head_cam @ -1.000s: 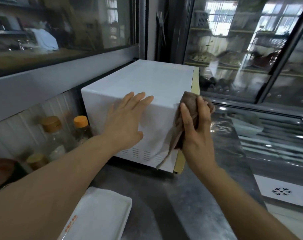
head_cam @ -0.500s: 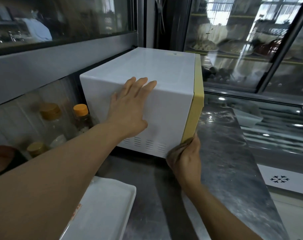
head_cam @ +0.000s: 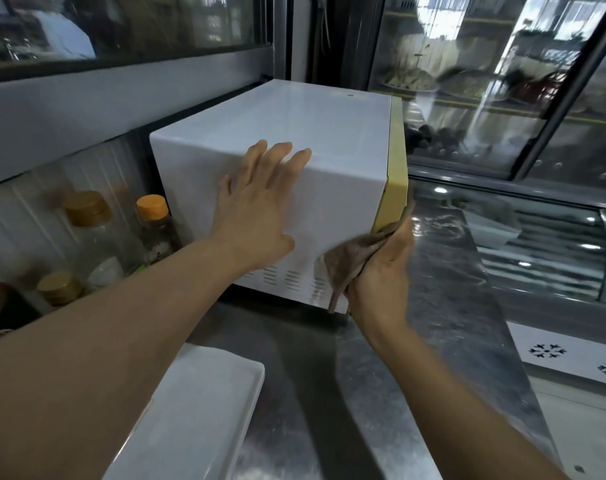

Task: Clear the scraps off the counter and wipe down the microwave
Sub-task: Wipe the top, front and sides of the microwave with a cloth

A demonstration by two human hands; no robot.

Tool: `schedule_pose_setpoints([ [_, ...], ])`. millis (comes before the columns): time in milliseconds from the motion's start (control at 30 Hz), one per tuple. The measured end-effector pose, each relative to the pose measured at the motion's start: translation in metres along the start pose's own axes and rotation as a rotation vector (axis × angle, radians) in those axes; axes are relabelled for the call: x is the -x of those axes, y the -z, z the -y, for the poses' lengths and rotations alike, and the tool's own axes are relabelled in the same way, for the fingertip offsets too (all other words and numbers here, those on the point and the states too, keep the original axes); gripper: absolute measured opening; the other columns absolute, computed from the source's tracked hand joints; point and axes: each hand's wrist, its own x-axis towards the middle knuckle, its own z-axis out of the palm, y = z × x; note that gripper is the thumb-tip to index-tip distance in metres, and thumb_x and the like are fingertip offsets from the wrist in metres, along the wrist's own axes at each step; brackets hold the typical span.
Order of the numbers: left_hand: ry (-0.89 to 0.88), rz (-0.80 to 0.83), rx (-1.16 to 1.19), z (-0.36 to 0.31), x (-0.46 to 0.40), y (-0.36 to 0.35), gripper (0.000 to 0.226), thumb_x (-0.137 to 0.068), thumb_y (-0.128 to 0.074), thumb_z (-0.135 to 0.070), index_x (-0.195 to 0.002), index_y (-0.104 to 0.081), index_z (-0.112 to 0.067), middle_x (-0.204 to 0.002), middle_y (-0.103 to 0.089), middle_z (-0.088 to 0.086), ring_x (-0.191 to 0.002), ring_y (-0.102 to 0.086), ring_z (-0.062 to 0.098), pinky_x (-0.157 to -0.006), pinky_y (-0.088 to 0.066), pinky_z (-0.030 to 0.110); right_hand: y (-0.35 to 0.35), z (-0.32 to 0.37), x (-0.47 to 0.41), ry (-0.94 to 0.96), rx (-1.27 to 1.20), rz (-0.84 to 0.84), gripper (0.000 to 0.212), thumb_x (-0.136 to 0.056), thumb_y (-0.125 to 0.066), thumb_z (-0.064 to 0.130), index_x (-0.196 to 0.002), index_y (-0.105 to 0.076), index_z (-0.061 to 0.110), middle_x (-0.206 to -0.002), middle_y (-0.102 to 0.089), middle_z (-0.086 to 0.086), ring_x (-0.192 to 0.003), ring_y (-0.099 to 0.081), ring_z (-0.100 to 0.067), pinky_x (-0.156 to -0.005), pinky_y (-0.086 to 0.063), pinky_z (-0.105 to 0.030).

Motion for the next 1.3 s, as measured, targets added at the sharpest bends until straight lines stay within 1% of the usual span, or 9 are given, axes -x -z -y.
schedule_pose_setpoints([
  [100, 0.0, -0.015, -0.008, -0.001, 0.0, -0.002, 0.114, -0.06, -0.078, -0.027, -0.14, 0.002, -0.039, -0.151, -0.001, -0.009, -0.143, 0.006, 0.024, -0.108, -0.025, 0.061, 0.011, -0.007, 0.003, -0.013, -0.177, 0.109, 0.049, -0.099, -0.028, 0.052, -0.145, -0.016, 0.043, -0.136, -0.044, -0.007, -0.132, -0.04, -0.015, -0.115, -0.026, -0.047],
  [300, 0.008, 0.002, -0.025, -0.002, 0.0, 0.0, 0.116, -0.061, -0.078, -0.031, -0.142, 0.005, -0.037, -0.151, 0.001, -0.009, -0.143, 0.008, 0.023, -0.108, -0.025, 0.06, 0.047, -0.015, -0.003, -0.126, -0.402, 0.468, 0.077, -0.094, -0.05, 0.028, -0.149, 0.003, 0.036, -0.153, -0.026, 0.008, -0.139, -0.029, -0.009, -0.115, -0.029, -0.04],
  [433, 0.015, 0.029, -0.029, -0.002, 0.001, 0.003, 0.117, -0.061, -0.077, -0.03, -0.143, 0.005, -0.038, -0.15, 0.003, -0.012, -0.143, 0.009, 0.02, -0.108, -0.025, 0.058, 0.05, -0.017, -0.002, -0.195, -0.284, 0.28, 0.062, -0.093, -0.05, 0.01, -0.145, -0.028, 0.036, -0.127, -0.057, 0.011, -0.115, -0.055, -0.007, -0.093, -0.048, -0.025],
  [567, 0.018, 0.06, -0.014, -0.001, 0.0, 0.006, 0.117, -0.061, -0.077, -0.03, -0.143, 0.006, -0.039, -0.15, 0.006, -0.015, -0.143, 0.011, 0.018, -0.11, -0.023, 0.057, 0.058, -0.019, 0.003, -0.297, -0.157, 0.141, 0.051, -0.085, -0.061, 0.009, -0.13, -0.049, 0.03, -0.097, -0.06, 0.022, -0.084, -0.058, 0.012, -0.064, -0.045, -0.002],
  [733, 0.026, 0.085, 0.005, -0.001, 0.0, 0.008, 0.116, -0.061, -0.076, -0.031, -0.143, 0.006, -0.039, -0.15, 0.006, -0.015, -0.143, 0.012, 0.017, -0.109, -0.023, 0.057, 0.072, -0.009, -0.006, -0.489, -0.387, 0.06, 0.034, -0.091, -0.048, 0.014, -0.123, -0.051, 0.027, -0.102, -0.063, 0.009, -0.097, -0.06, -0.011, -0.083, -0.051, -0.034],
  [833, 0.032, 0.101, 0.004, -0.001, -0.001, 0.008, 0.116, -0.062, -0.076, -0.033, -0.143, 0.008, -0.039, -0.15, 0.009, -0.017, -0.143, 0.014, 0.017, -0.109, -0.023, 0.056, 0.074, 0.003, -0.022, -0.556, -0.624, 0.037, 0.035, -0.094, -0.039, 0.014, -0.126, -0.052, 0.021, -0.1, -0.065, 0.0, -0.096, -0.062, -0.017, -0.075, -0.049, -0.03],
  [967, 0.024, 0.1, 0.007, -0.001, 0.0, 0.009, 0.116, -0.063, -0.076, -0.033, -0.143, 0.007, -0.039, -0.15, 0.009, -0.016, -0.142, 0.014, 0.017, -0.108, -0.023, 0.056, 0.06, 0.015, -0.024, -0.507, -0.647, 0.082, 0.043, -0.094, -0.046, 0.031, -0.136, -0.041, 0.024, -0.118, -0.06, 0.0, -0.111, -0.057, -0.019, -0.094, -0.047, -0.039],
  [1167, 0.009, 0.076, 0.012, 0.0, -0.001, 0.007, 0.116, -0.062, -0.078, -0.032, -0.142, 0.006, -0.039, -0.15, 0.006, -0.014, -0.142, 0.012, 0.017, -0.109, -0.022, 0.058, 0.041, 0.019, -0.017, -0.287, -0.389, -0.136, 0.051, -0.087, -0.063, 0.017, -0.133, -0.041, 0.026, -0.115, -0.055, 0.014, -0.1, -0.055, 0.005, -0.084, -0.044, -0.005],
  [1300, 0.002, 0.034, 0.014, 0.0, -0.001, 0.002, 0.115, -0.06, -0.078, -0.032, -0.141, 0.004, -0.039, -0.149, 0.003, -0.013, -0.141, 0.01, 0.019, -0.109, -0.022, 0.057, 0.022, 0.015, -0.02, -0.24, -0.336, -0.221, 0.039, -0.089, -0.06, 0.018, -0.125, -0.046, 0.021, -0.11, -0.061, 0.006, -0.099, -0.058, -0.007, -0.089, -0.047, -0.023],
])
